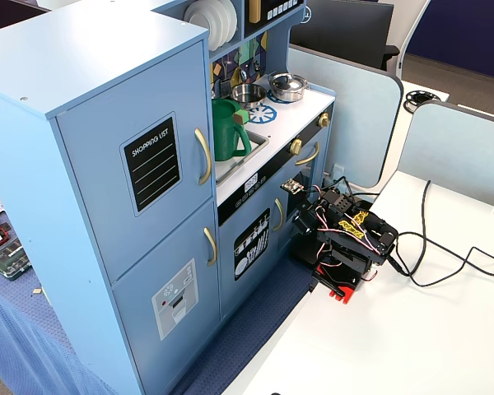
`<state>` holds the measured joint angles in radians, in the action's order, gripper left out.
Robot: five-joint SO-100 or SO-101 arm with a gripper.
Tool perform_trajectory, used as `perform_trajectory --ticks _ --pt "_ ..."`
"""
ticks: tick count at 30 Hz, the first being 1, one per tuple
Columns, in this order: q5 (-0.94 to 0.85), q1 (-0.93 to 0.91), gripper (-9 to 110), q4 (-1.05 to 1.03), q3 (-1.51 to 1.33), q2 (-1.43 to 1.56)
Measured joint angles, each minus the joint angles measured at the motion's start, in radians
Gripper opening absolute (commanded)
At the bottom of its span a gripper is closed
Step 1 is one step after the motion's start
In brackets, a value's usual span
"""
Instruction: Open the left cabinet door
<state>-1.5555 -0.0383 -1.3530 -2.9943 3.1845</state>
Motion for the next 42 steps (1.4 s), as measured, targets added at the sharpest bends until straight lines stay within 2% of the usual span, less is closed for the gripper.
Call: perform_trajectory --ticks 16,25,32,42 --pt "-0.003 0.021 0 0.000 0.000 0.000" --pt "0.061 0.196 0 0.051 -0.006 -0.003" --pt "0.018 0.413 0 0.307 0.083 -0.005" --pt "-0.160 0.695 1 0.661 0.463 -0.225"
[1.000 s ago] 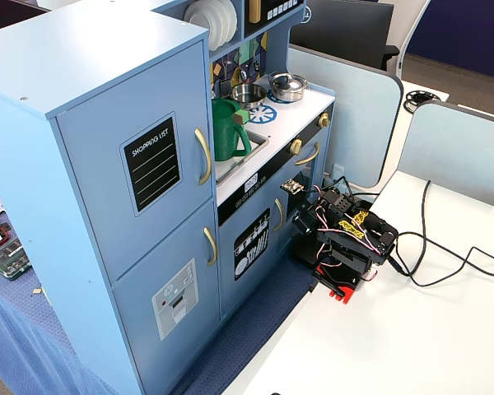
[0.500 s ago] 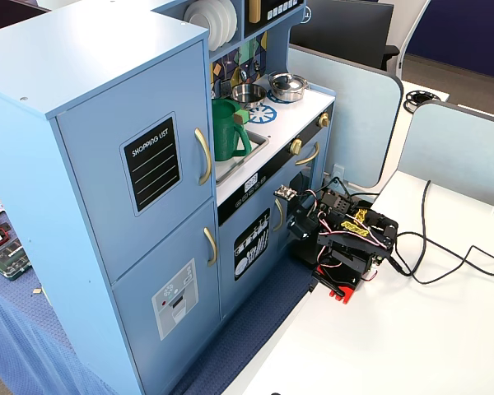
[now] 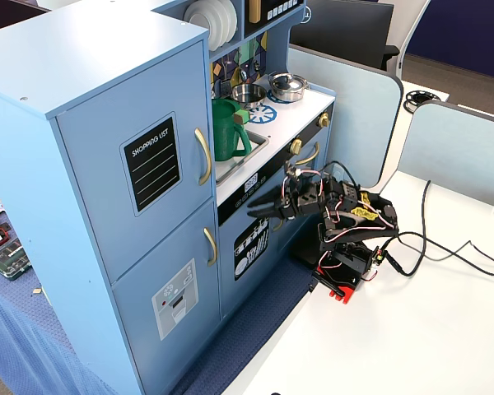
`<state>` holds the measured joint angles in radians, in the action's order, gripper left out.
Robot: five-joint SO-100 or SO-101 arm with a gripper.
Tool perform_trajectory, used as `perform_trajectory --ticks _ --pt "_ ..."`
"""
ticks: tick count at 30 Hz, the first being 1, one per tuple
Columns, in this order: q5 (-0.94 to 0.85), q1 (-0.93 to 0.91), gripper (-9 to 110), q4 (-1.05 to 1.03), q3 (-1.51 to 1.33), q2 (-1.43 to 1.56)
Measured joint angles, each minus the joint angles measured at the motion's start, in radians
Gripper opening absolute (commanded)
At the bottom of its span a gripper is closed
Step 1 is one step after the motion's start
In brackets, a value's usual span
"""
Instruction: Open the left cabinet door
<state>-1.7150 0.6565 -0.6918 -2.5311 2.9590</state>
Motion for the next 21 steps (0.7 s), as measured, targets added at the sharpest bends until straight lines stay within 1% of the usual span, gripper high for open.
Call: perform_trajectory --ticks 5,9,12,18,21 --pt "-0.021 0.066 5 0.149 0.204 -0.170" --pt "-0.037 0.063 6 0.267 0.319 -0.279" --pt "-0.037 0.057 11 0.322 0.380 -0.342" --pt "0.071 0.057 15 0.446 0.434 -0.436" --pt "0.086 0.057 16 0.489 0.440 -0.474"
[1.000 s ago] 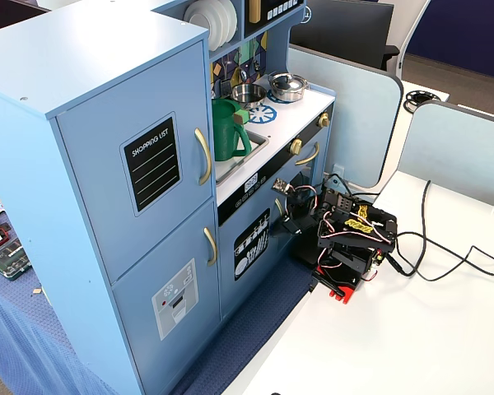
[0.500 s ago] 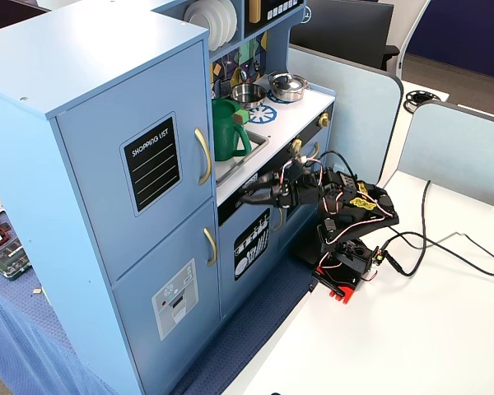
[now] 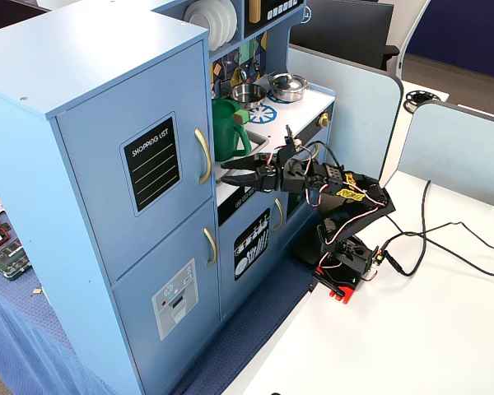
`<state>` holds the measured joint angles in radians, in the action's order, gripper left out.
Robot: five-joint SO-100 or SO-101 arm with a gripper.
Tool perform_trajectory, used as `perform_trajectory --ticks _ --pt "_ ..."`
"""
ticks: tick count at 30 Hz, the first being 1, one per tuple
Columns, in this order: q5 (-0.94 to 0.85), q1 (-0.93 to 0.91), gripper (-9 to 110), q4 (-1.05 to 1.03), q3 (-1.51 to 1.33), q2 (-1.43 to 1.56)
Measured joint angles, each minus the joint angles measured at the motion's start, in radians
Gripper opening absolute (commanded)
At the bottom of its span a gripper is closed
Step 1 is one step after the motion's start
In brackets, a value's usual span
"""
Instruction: Open the left cabinet door
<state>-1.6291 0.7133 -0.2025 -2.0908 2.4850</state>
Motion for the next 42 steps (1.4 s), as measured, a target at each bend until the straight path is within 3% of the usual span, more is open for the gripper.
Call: perform_trajectory --ticks 19,32,42 --pt "0.029 -0.020 15 0.167 0.092 -0.202" --pt "-0.206 0.272 13 0.189 0.031 -0.106" --pt "-0.258 0.302 12 0.219 -0.123 0.074"
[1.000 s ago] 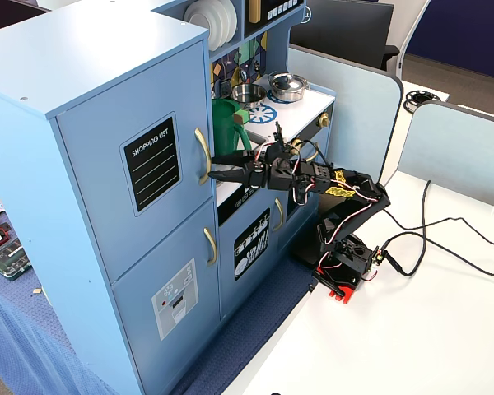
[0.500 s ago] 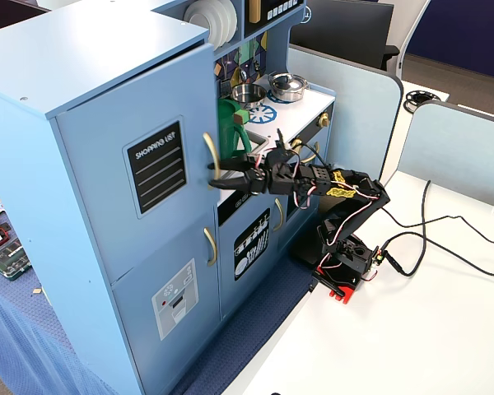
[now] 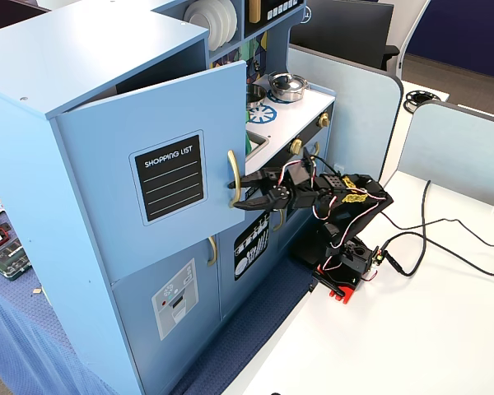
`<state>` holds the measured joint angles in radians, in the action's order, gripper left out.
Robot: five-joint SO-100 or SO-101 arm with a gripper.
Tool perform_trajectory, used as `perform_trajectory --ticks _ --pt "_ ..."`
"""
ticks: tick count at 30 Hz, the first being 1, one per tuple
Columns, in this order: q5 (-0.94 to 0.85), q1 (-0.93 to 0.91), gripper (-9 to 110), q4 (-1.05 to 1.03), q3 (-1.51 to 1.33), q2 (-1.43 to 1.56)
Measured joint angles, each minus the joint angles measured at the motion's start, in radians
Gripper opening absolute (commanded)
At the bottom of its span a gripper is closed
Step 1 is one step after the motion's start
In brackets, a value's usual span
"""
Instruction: Open the left cabinet door
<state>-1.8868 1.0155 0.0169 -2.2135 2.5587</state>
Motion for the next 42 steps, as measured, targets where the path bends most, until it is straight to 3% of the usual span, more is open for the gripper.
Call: perform_trajectory --ticks 15,24,32,42 --pt "0.110 -0.278 12 -0.129 -0.199 0.448" --pt "0.175 -0.545 11 -0.272 -0.199 0.342" --pt "0.084 -0.479 10 -0.270 -0.184 0.212" --pt "0.063 -0.216 30 -0.149 -0.132 0.103"
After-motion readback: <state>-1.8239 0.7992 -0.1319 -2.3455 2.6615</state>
